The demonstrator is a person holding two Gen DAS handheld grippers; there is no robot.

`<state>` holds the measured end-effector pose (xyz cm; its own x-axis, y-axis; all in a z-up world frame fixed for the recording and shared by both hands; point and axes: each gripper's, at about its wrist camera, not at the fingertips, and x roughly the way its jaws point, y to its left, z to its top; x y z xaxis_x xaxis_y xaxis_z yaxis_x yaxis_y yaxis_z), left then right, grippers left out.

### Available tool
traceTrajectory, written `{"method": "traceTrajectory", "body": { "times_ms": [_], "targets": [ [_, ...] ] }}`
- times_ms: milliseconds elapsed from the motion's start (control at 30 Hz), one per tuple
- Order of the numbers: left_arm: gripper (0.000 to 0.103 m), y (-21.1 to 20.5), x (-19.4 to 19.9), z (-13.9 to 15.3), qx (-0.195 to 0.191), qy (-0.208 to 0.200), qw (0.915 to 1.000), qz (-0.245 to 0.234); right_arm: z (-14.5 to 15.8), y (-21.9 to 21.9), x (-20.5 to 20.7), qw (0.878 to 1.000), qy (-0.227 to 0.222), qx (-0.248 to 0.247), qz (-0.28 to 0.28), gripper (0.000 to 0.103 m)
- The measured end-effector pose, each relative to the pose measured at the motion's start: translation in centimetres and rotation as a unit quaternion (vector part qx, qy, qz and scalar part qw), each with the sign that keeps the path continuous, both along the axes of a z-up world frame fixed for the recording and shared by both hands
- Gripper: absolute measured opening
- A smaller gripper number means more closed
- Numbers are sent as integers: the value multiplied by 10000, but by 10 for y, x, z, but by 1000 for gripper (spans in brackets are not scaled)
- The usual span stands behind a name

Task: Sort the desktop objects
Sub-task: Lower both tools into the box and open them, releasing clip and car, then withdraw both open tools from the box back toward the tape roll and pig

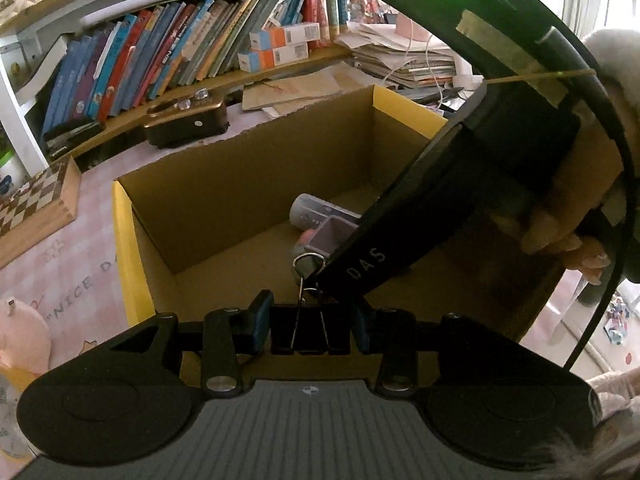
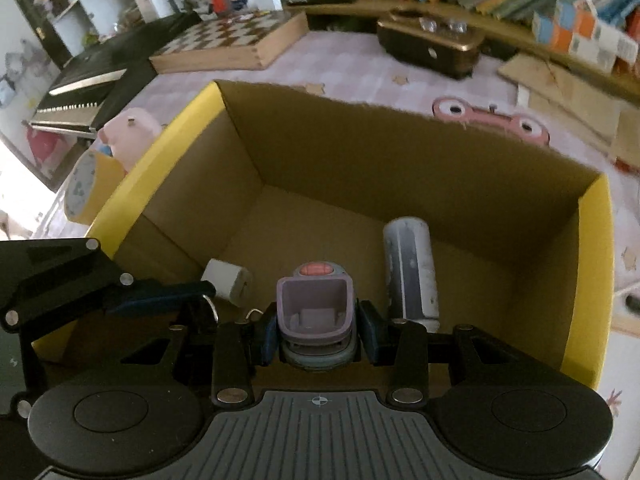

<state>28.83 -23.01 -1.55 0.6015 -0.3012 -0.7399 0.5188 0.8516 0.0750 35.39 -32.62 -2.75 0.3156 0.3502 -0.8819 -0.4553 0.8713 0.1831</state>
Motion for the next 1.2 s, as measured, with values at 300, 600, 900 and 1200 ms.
{"method": "traceTrajectory", "body": {
  "times_ms": [300, 600, 900, 1200],
  "targets": [
    [63, 1, -13, 14, 122, -427, 9989, 127, 15, -15, -8, 9969, -563, 199, -513, 64],
    [87, 14, -49, 51, -3, -1303, 9907, 400, 45, -37, -52, 9800, -1530, 694, -1068, 65],
    [93, 43, -85, 78, -515, -1665, 9797, 995, 69, -45, -96, 9525, -2448, 804, -1621, 65],
    [99, 76, -117, 83, -796, -1855, 9727, 1149, 78, -47, -162, 9202, -3035, 612, -2394, 65]
  ]
}}
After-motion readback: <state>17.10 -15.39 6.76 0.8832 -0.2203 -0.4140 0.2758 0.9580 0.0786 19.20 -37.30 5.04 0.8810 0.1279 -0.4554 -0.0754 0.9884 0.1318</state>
